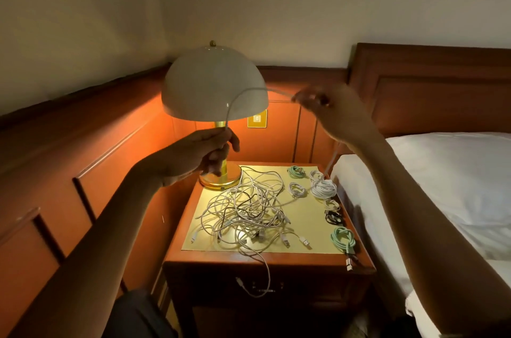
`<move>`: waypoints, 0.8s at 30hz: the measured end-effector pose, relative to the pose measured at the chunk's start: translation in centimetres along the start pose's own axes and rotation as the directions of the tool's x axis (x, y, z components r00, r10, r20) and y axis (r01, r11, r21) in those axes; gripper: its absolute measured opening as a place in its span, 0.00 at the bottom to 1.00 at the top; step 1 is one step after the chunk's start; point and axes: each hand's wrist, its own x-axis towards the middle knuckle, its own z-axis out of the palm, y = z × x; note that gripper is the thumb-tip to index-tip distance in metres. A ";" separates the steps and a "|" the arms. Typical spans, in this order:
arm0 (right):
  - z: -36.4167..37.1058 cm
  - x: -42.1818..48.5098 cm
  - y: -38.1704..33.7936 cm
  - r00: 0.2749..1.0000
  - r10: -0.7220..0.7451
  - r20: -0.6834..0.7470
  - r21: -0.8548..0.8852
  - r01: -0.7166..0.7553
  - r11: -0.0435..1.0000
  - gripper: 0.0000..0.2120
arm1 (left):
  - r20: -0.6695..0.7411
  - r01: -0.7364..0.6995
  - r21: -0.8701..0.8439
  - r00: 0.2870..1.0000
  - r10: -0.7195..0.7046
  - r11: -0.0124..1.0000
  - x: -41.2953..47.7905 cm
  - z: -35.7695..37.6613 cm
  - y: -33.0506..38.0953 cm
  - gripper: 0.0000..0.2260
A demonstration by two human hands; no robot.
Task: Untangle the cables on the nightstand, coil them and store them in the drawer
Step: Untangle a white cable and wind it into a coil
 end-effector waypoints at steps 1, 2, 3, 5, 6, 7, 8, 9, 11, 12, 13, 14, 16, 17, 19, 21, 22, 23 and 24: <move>-0.2 0.8 0.2 0.991 -0.028 -0.132 0.001 0.029 1.000 0.08 | -0.031 -0.025 0.006 0.999 0.025 1.000 0.3 -0.1 0.3 0.08; -0.9 1.6 -0.3 0.962 -0.044 -0.269 0.000 0.046 0.999 0.08 | -0.036 -0.036 0.031 0.999 0.037 0.999 0.3 -0.2 0.6 0.10; -1.8 3.0 -0.6 0.918 -0.036 -0.396 0.016 0.046 0.999 0.09 | -0.045 -0.067 0.022 0.997 0.068 0.998 0.5 -0.3 0.9 0.11; -3.9 5.6 -1.5 0.841 -0.068 -0.536 -0.041 0.055 0.998 0.10 | 0.007 -0.113 -0.098 0.993 0.114 0.989 0.6 0.0 2.3 0.13; -4.6 6.8 -2.0 0.823 -0.095 -0.560 -0.094 0.050 0.994 0.11 | 0.005 -0.145 -0.145 0.989 0.147 0.979 0.6 0.2 2.8 0.15; -5.1 7.8 -2.5 0.817 -0.117 -0.564 -0.138 0.046 0.989 0.12 | -0.018 -0.172 -0.185 0.985 0.172 0.967 0.5 0.5 3.5 0.15; -5.5 8.7 -2.9 0.808 -0.145 -0.571 -0.183 0.046 0.982 0.13 | -0.047 -0.199 -0.213 0.980 0.193 0.957 0.5 0.6 4.1 0.16; -6.0 9.5 -3.4 0.794 -0.175 -0.582 -0.215 0.058 0.975 0.13 | -0.066 -0.218 -0.247 0.976 0.208 0.944 0.5 0.6 4.6 0.16; -7.1 10.6 -4.3 0.764 -0.213 -0.609 -0.263 0.059 0.963 0.14 | -0.057 -0.244 -0.287 0.970 0.238 0.926 0.3 0.4 5.6 0.15; -7.7 10.9 -4.8 0.757 -0.225 -0.613 -0.281 0.056 0.958 0.14 | -0.033 -0.259 -0.295 0.965 0.261 0.920 0.1 0.3 5.9 0.15; -8.0 11.1 -5.1 0.762 -0.231 -0.605 -0.291 0.059 0.955 0.13 | -0.003 -0.276 -0.310 0.957 0.290 0.910 -0.2 0.1 6.2 0.15; -8.2 11.2 -5.3 0.777 -0.226 -0.588 -0.296 0.054 0.954 0.13 | 0.029 -0.283 -0.324 0.951 0.308 0.903 -0.6 0.0 6.2 0.16; -8.4 10.7 -5.4 0.842 -0.149 -0.518 -0.254 0.015 0.967 0.12 | 0.101 -0.280 -0.336 0.939 0.330 0.899 -1.3 -0.2 6.0 0.18; -8.3 10.1 -5.3 0.882 -0.084 -0.465 -0.225 -0.026 0.974 0.11 | 0.140 -0.278 -0.332 0.931 0.338 0.902 -1.5 -0.2 5.6 0.17; -8.1 8.6 -4.9 0.943 0.021 -0.331 -0.199 -0.091 0.976 0.11 | 0.213 -0.271 -0.339 0.911 0.354 0.901 -2.3 0.0 5.1 0.14; -7.9 6.7 -4.7 0.978 0.084 -0.189 -0.192 -0.121 0.974 0.09 | 0.250 -0.255 -0.376 0.898 0.363 0.891 -3.1 0.2 4.6 0.13; -7.9 5.9 -4.6 0.987 0.115 -0.112 -0.186 -0.135 0.973 0.07 | 0.252 -0.259 -0.385 0.894 0.371 0.886 -3.3 0.3 4.5 0.14; -7.9 5.3 -4.6 0.989 0.143 -0.020 -0.178 -0.145 0.973 0.06 | 0.245 -0.266 -0.387 0.894 0.376 0.883 -3.5 0.4 4.4 0.15; -8.0 4.8 -4.6 0.983 0.166 0.076 -0.171 -0.152 0.973 0.08 | 0.233 -0.269 -0.387 0.897 0.376 0.882 -3.6 0.5 4.4 0.15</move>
